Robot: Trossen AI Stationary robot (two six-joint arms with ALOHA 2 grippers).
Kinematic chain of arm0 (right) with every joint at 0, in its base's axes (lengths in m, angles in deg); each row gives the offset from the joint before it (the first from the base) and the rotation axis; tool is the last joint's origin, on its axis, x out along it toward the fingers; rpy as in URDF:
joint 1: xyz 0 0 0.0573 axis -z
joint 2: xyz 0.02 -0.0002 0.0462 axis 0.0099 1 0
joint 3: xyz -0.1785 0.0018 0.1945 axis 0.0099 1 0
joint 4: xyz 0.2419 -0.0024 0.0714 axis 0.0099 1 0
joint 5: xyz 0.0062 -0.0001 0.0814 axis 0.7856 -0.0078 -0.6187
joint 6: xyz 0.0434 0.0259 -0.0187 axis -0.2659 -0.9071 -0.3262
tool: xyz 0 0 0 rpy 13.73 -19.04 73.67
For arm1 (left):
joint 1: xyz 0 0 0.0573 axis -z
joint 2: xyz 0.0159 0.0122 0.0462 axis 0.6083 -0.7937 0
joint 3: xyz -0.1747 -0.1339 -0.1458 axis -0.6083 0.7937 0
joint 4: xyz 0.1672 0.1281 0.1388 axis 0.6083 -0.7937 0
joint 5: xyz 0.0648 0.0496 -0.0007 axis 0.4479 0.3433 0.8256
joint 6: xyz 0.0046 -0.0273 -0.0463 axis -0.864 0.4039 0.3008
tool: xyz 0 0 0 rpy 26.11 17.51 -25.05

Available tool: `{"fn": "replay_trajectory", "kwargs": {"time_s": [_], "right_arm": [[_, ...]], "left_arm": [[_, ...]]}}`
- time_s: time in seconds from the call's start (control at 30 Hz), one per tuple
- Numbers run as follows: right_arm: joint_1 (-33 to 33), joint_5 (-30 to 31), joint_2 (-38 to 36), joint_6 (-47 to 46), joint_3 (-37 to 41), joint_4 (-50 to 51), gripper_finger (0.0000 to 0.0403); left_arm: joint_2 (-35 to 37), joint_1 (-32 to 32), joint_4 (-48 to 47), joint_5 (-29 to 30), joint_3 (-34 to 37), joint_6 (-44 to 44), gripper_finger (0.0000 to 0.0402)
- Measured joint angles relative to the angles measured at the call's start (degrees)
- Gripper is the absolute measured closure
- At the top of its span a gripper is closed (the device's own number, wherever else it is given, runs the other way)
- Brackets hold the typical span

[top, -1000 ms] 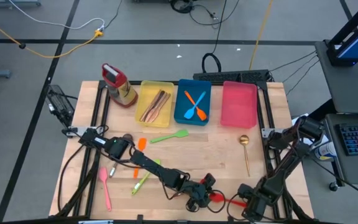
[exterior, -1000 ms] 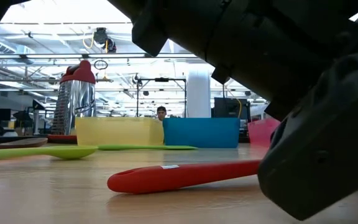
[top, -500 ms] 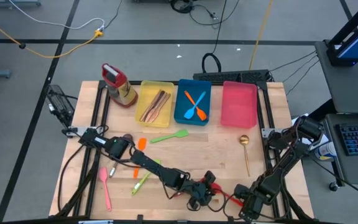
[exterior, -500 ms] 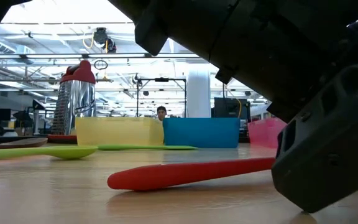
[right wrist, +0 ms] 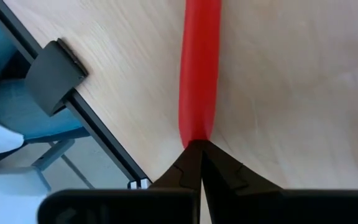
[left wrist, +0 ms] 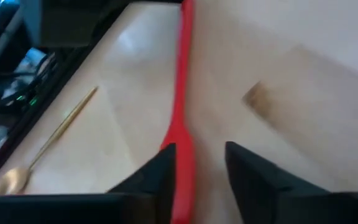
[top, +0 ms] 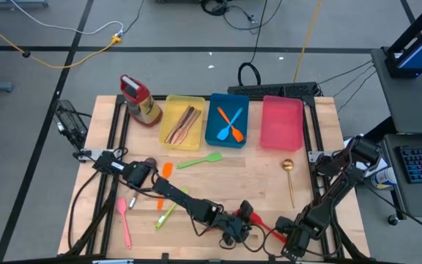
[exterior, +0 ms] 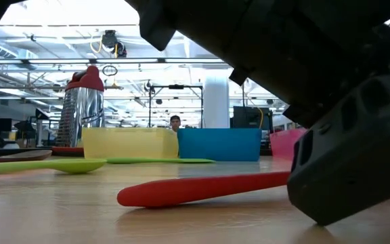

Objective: Pick & Place Kitchen Items
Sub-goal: Put the red spatula into the blue bin

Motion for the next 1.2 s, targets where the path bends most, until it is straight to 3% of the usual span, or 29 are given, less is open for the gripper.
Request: {"fn": "replay_trajectory", "kwargs": {"time_s": [0.13,0.23,0.57,0.7,0.87,1.0,1.2], "right_arm": [[0.0,-0.5,-0.1,-0.1,2.6,-5.1,0.0403],[0.0,-0.6,-0.2,-0.1,3.1,-5.7,0.0403],[-0.1,-0.5,0.0,0.8,3.2,-6.1,0.0403],[-0.1,-0.5,0.0,0.8,3.2,-6.2,0.0403],[0.0,-0.6,0.0,0.7,3.2,-6.6,0.0403],[0.2,-0.8,0.0,0.7,3.2,-6.8,0.0403],[0.3,-0.8,0.0,1.2,3.2,-6.9,0.0403]], "left_arm": [[0.1,-0.1,-0.6,3.7,-0.1,-1.4,0.0210],[0.1,-1.0,-0.6,2.2,-0.1,-1.4,0.0198],[0.1,-2.8,-3.3,-1.7,-0.1,-4.3,0.0254],[0.1,-2.7,-5.2,-8.0,-0.1,-6.7,0.0252],[0.1,-4.1,-5.4,-9.2,0.0,-5.5,0.0210],[0.0,-6.3,-6.0,-16.1,0.0,-4.9,0.0182],[-0.1,-9.0,-7.8,-24.0,-0.1,-2.3,0.0177]]}}
